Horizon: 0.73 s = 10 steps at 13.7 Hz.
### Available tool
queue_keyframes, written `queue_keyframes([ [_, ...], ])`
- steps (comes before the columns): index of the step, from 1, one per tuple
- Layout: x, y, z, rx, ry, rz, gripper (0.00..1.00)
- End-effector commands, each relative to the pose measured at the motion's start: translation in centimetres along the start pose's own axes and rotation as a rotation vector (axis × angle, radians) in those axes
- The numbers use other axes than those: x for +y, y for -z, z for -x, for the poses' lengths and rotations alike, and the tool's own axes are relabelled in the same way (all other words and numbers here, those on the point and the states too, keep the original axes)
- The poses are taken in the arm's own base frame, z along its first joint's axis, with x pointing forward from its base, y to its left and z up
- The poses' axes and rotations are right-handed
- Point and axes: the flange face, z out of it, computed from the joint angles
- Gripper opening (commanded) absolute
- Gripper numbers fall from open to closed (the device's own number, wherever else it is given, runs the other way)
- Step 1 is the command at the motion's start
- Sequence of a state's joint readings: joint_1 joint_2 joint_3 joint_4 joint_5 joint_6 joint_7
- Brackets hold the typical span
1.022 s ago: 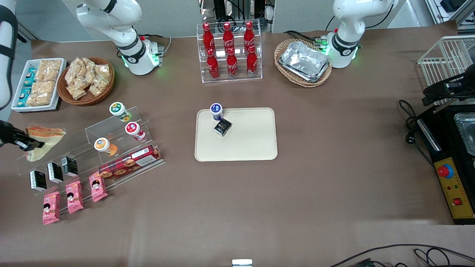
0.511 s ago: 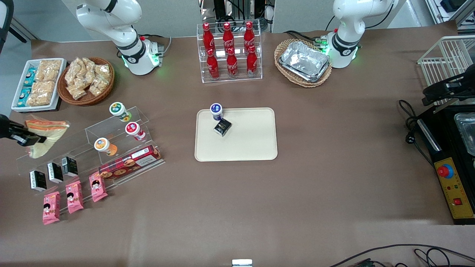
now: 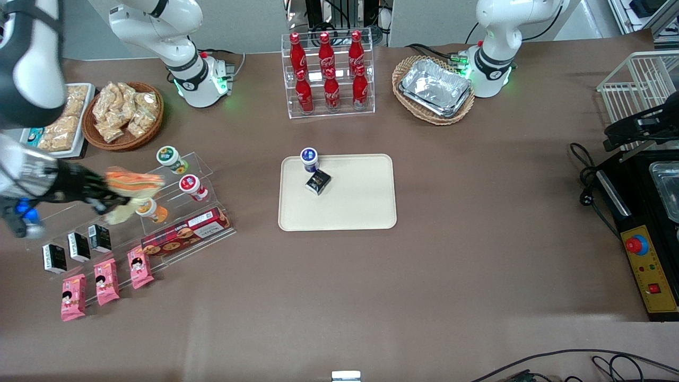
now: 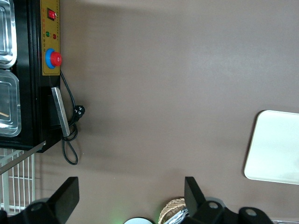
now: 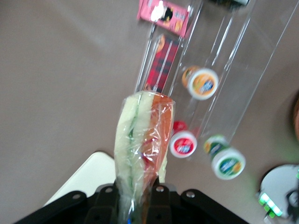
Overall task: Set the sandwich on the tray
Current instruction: 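Carry the sandwich with the right gripper over to the cream tray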
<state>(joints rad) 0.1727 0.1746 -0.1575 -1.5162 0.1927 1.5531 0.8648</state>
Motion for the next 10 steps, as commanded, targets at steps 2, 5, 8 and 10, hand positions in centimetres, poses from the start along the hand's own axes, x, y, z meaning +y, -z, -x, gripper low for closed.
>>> queue_keyframes([
  [2,-6.2,-2.3,5.6,-0.011,-0.169,-0.041,0.0],
  [5,-11.0,-5.9,9.8,0.009,-0.223,-0.071,0.0],
  [8,-15.6,-10.8,14.0,0.029,-0.284,-0.101,0.0],
  [10,-18.0,-14.1,16.8,0.057,-0.32,-0.112,0.0],
])
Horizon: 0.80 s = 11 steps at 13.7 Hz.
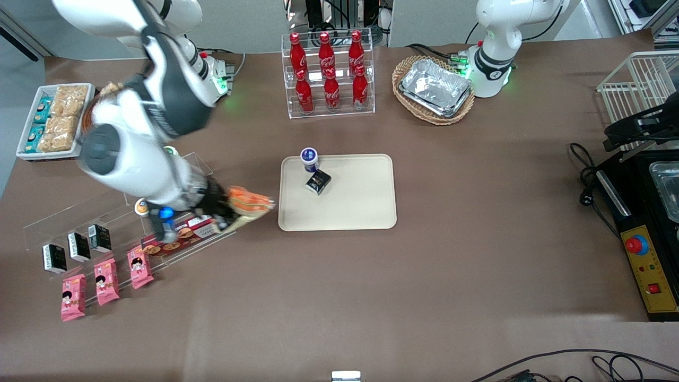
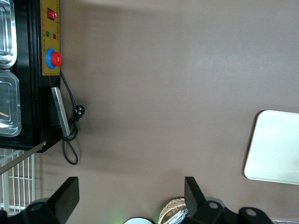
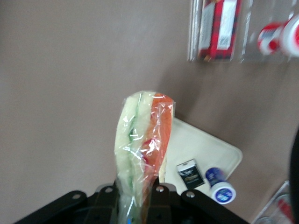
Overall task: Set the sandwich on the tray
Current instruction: 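Carry the sandwich with the right gripper over to the cream tray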
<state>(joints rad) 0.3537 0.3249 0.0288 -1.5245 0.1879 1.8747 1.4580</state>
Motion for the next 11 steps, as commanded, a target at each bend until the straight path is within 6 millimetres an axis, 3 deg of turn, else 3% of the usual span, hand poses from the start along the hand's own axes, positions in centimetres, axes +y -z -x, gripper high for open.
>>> queue_keyframes([
  [1,-2.1,-5.2,5.0,0.023,-0.068,-0.03,0.0],
  [4,-2.6,-10.7,10.5,0.021,-0.112,-0.024,0.0],
  [7,-0.9,-16.3,15.3,0.064,-0.117,-0.01,0.0],
  [11,1.0,-21.0,18.5,0.125,-0.18,0.012,0.0],
])
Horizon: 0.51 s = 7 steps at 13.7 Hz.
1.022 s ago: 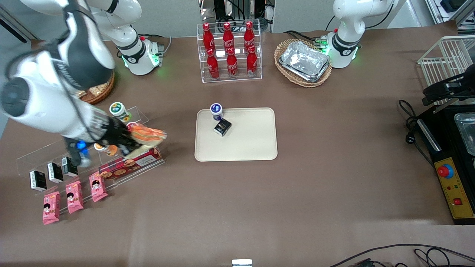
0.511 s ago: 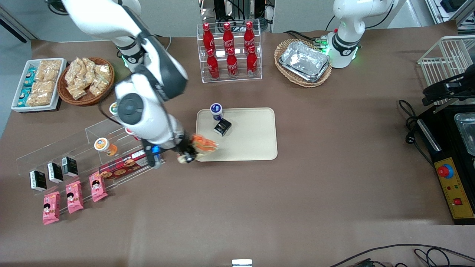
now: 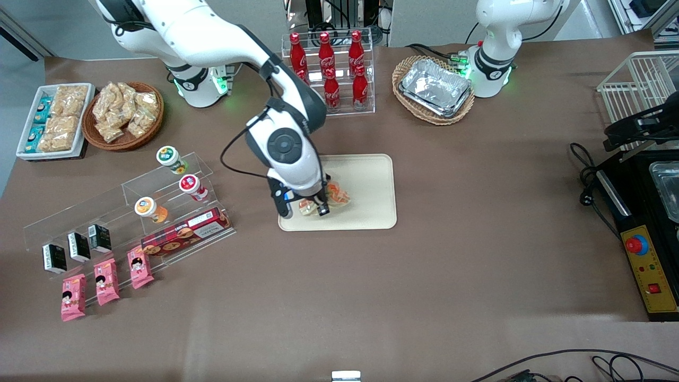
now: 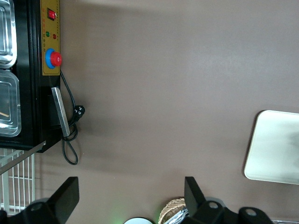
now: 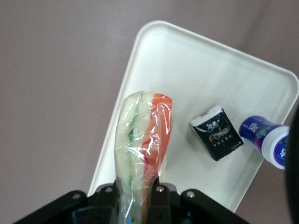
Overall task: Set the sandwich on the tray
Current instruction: 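Lower the sandwich onto the tray beside the black box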
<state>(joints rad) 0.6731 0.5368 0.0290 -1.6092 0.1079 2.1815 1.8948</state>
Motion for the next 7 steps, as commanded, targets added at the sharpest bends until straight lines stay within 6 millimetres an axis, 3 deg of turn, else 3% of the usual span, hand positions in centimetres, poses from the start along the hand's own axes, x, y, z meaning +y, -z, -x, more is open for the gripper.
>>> queue_keyframes([
  [1,1.7,-2.7,2.2,0.046,-0.062,-0.02,0.0],
  [7,1.0,-7.7,2.8,0.006,-0.148,-0.105,0.0],
])
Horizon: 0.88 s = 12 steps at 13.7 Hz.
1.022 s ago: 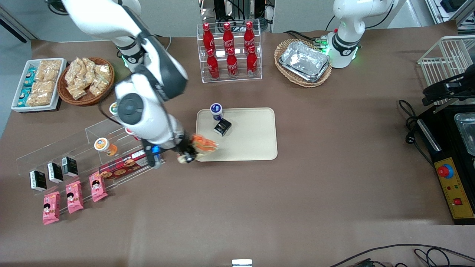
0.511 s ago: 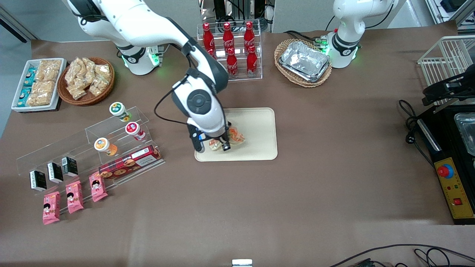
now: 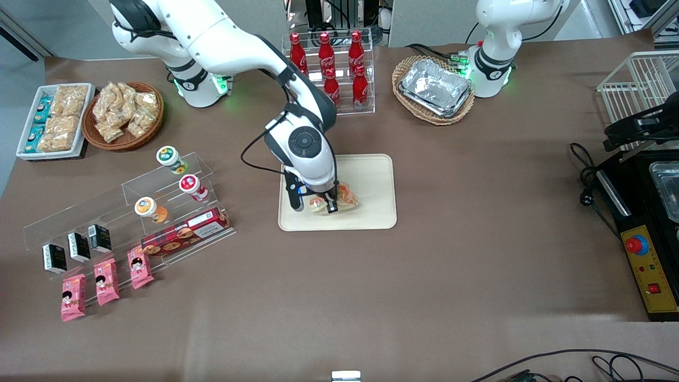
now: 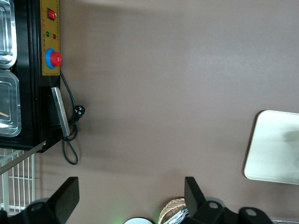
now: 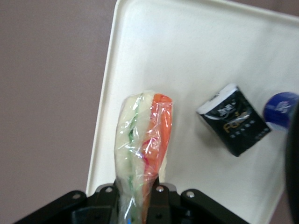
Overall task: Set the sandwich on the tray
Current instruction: 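Lower the sandwich onto the tray beside the black box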
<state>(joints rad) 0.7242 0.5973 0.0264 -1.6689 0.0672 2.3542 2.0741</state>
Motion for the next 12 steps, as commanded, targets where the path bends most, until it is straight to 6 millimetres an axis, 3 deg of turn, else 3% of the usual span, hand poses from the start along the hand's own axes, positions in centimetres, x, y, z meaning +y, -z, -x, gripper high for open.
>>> queue_keyframes([
  [1,0.6,-3.2,1.4,-0.005,-0.022,-0.039,0.0],
  [4,1.0,-3.8,2.1,-0.007,-0.016,-0.046,0.0],
  [9,0.7,-5.3,1.3,0.013,-0.01,-0.052,0.0],
  [10,0.4,-5.4,0.8,0.023,-0.01,-0.057,0.16],
  [11,0.3,-5.5,0.5,0.026,-0.02,-0.056,0.62],
  [12,0.1,-5.4,0.3,0.028,-0.026,-0.059,0.79],
])
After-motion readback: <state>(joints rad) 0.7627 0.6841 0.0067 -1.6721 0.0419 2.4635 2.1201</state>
